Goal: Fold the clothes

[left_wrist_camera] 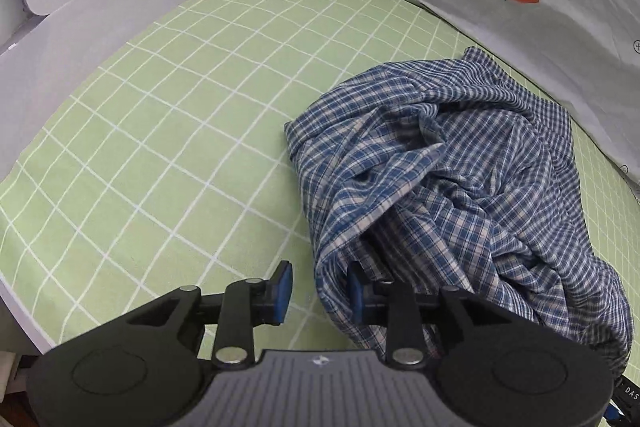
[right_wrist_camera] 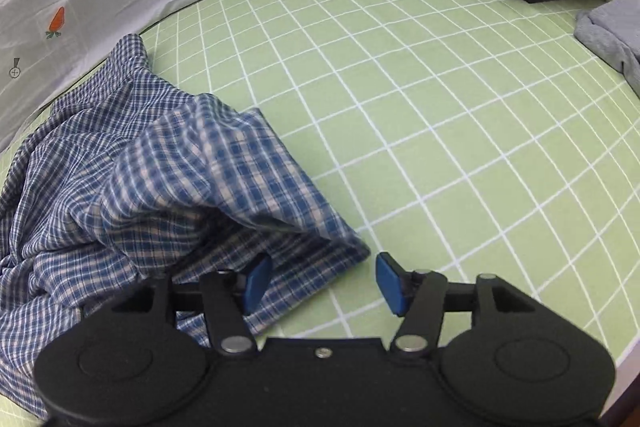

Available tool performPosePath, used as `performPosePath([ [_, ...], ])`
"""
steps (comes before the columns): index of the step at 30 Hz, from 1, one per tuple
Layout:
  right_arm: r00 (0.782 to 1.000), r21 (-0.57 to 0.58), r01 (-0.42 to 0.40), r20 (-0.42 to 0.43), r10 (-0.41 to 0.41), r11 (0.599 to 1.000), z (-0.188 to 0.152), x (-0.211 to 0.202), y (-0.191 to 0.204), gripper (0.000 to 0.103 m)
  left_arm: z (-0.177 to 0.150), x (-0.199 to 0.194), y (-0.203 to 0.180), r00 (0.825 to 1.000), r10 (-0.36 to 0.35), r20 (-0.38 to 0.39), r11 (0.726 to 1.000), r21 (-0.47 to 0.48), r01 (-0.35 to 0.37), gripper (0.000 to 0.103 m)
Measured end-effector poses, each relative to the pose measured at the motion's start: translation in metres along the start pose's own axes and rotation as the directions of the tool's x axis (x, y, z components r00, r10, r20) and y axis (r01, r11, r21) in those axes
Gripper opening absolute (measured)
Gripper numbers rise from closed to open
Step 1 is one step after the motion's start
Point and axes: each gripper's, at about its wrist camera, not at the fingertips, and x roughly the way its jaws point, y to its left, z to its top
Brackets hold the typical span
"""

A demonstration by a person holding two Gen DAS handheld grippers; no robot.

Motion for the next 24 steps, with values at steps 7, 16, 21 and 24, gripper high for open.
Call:
performPosePath([
  [7, 0.997, -0.016, -0.07, 0.023, 0.07, 0.997, -0.005, 0.008, 0.003, 0.061, -0.013, 0.01, -0.011, 0.999, -0.011, -0.041, 0.999, 0.046, 0.013, 0.05],
  [16, 0.98, -0.13, -0.029, 0.192, 0.054, 0.991, 0.013, -0.012, 0.002, 0.002, -0.012, 0.013, 0.001, 0.998, 0.054, -0.02, 0.997, -0.048, -0.055, 0.007],
  [21, 0.922, -0.185, 0.153, 0.38, -0.073, 0.971, 0.054, -0.035, -0.009, 0.001, -0.008, 0.009, -0.002, 0.992, 0.123, 0.022, 0.992, -0.038, -0.122, 0.003],
  [24, 0.9, -0.182, 0.222, 0.417, -0.129, 0.958, 0.078, -0.036, -0.019, 0.001, -0.004, 0.008, -0.001, 0.991, 0.128, 0.03, 0.99, -0.058, -0.126, 0.003],
])
